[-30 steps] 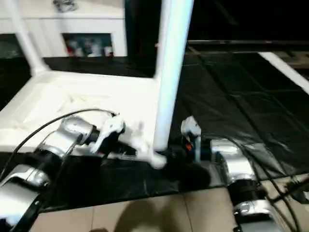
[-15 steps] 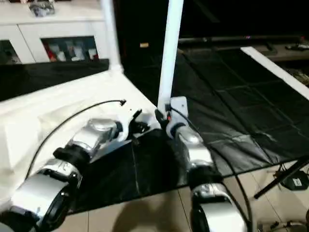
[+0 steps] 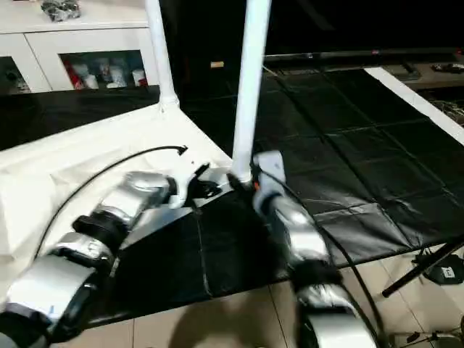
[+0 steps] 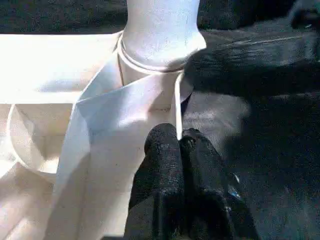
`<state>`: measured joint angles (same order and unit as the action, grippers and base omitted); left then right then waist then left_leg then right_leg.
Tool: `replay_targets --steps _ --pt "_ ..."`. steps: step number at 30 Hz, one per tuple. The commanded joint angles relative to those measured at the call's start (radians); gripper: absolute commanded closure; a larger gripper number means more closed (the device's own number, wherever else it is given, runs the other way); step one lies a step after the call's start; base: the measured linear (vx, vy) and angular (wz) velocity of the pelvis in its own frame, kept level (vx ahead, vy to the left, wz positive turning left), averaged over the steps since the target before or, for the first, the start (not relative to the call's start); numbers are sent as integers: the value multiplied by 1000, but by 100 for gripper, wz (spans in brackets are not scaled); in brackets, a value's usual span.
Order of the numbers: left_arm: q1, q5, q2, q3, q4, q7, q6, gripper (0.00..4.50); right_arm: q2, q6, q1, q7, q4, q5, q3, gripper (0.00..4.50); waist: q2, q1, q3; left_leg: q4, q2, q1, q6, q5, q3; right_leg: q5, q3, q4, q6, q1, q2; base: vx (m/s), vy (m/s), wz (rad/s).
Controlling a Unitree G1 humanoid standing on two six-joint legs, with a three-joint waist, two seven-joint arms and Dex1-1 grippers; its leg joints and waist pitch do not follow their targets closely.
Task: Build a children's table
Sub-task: Rotate leg to tighten
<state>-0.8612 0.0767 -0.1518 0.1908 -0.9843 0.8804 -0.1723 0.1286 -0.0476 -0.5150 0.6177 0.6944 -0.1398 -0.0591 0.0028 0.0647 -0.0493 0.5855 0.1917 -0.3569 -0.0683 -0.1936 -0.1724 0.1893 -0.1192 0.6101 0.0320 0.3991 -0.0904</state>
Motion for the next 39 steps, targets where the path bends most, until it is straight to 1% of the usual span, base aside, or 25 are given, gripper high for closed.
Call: replay_targets --steps 1,3,4,5,6,7,8,10,11,12,13,14,15,17,19,21,22,24,26,28,30,31,35,36,39 --pt "29 25 -27 44 17 108 32 450 61 11 15 147 -49 -45 1 45 -1 10 68 -57 44 -3 132 -97 11 22 67 -66 259 -71 -77 0 0 0" --pt "38 25 -41 58 26 156 49 450 91 8 19 205 -62 -59 3 35 -2 12 67 -57 44 -4 137 -104 10 28 67 -66 263 -70 -76 0 0 0" --pt "54 32 -65 88 42 226 103 450 136 12 22 297 -79 -74 14 20 -3 17 64 -58 45 -1 134 -127 9 70 65 -72 257 -69 -76 0 0 0" --pt "54 32 -65 88 42 226 103 450 136 12 22 297 -79 -74 14 11 -3 21 65 -57 45 -1 132 -130 9 81 65 -72 253 -71 -76 0 0 0" --pt "68 37 -86 116 55 297 157 450 170 0 25 385 -99 -89 29 11 -6 27 65 -57 46 -1 132 -130 8 94 64 -73 247 -70 -75 0 0 0" --pt "72 33 -91 121 60 322 159 450 181 -4 24 417 -104 -94 35 7 -4 31 65 -57 48 -1 128 -127 6 92 65 -70 245 -68 -75 0 0 0" --pt "78 20 -96 123 72 366 162 450 206 -7 23 499 -112 -99 59 7 -5 32 65 -57 49 -1 126 -131 6 96 64 -70 247 -67 -74 0 0 0" --pt "79 16 -98 123 76 382 164 450 218 -9 23 539 -115 -102 70 7 -3 38 65 -57 51 1 122 -132 6 104 65 -70 249 -65 -76 0 0 0" --pt "79 15 -104 130 82 408 169 450 234 -4 17 594 -112 -98 89 7 -3 43 66 -57 51 2 117 -133 7 110 64 -69 250 -64 -77 0 0 0" --pt "79 16 -108 136 86 426 173 450 244 -3 13 630 -108 -97 102 7 -9 43 65 -57 52 1 118 -137 6 114 64 -69 249 -64 -76 0 0 0" --pt "78 17 -112 142 90 441 176 450 254 1 9 667 -107 -96 116 7 -6 49 66 -57 53 3 116 -129 6 111 65 -67 249 -62 -77 0 0 0" --pt "76 21 -118 149 91 458 184 450 264 17 4 698 -103 -88 131 7 -9 52 67 -56 54 2 115 -121 6 100 66 -66 250 -63 -78 0 0 0" --pt "76 21 -118 149 91 458 184 450 264 17 4 698 -103 -88 131 7 -9 52 67 -56 54 2 115 -121 6 100 66 -66 250 -63 -78 0 0 0" --pt "72 30 -132 166 95 504 201 450 285 33 -10 770 -87 -70 169 7 -10 54 67 -56 52 -1 117 -112 7 99 64 -64 247 -64 -78 0 0 0" --pt "71 32 -145 184 101 548 221 450 296 38 -27 817 -63 -57 192 33 -15 54 66 -55 49 -3 118 -112 6 119 64 -67 239 -65 -79 0 0 0" --pt "74 33 -156 193 112 583 229 450 296 25 -41 843 -44 -55 201 40 -13 53 66 -55 49 -3 113 -112 7 135 63 -67 236 -63 -78 0 0 0" --pt "76 34 -159 194 118 595 229 450 297 21 -45 856 -39 -56 203 53 -16 53 66 -55 49 -3 113 -108 6 135 64 -68 234 -64 -78 0 0 0" --pt "81 33 -164 198 128 613 229 450 298 22 -50 868 -32 -58 206 78 -14 55 66 -56 53 -1 112 -103 7 134 64 -66 235 -62 -79 0 0 0" --pt "93 32 -174 211 153 646 229 450 299 23 -58 894 -20 -65 212 89 -13 56 67 -56 55 -1 112 -103 8 125 64 -63 243 -62 -80 0 0 0" --pt "101 29 -177 216 168 655 225 450 298 19 -58 909 -18 -70 217 111 -15 58 68 -54 54 -1 116 -94 7 104 65 -60 250 -61 -79 0 0 0" --pt "107 26 -177 219 178 660 223 450 295 18 -58 915 -19 -73 221 122 -15 60 67 -55 54 0 118 -97 7 109 65 -61 249 -61 -79 0 0 0" --pt "109 25 -176 221 182 663 222 450 294 21 -60 922 -16 -74 225 140 -15 61 66 -55 53 0 116 -99 6 121 64 -63 245 -61 -79 0 0 0" --pt "110 25 -171 223 179 660 224 450 281 46 -64 927 4 -67 228 161 -15 65 68 -54 53 0 110 -94 6 126 65 -62 238 -60 -79 0 0 0" --pt "109 26 -171 222 178 660 224 450 278 47 -67 932 10 -66 228 170 -12 67 68 -54 53 0 108 -95 7 126 65 -62 239 -60 -79 0 0 0" --pt "105 25 -169 219 175 656 219 450 275 42 -68 944 12 -69 229 195 -12 70 70 -53 53 1 110 -87 7 108 64 -60 242 -61 -78 0 0 0"
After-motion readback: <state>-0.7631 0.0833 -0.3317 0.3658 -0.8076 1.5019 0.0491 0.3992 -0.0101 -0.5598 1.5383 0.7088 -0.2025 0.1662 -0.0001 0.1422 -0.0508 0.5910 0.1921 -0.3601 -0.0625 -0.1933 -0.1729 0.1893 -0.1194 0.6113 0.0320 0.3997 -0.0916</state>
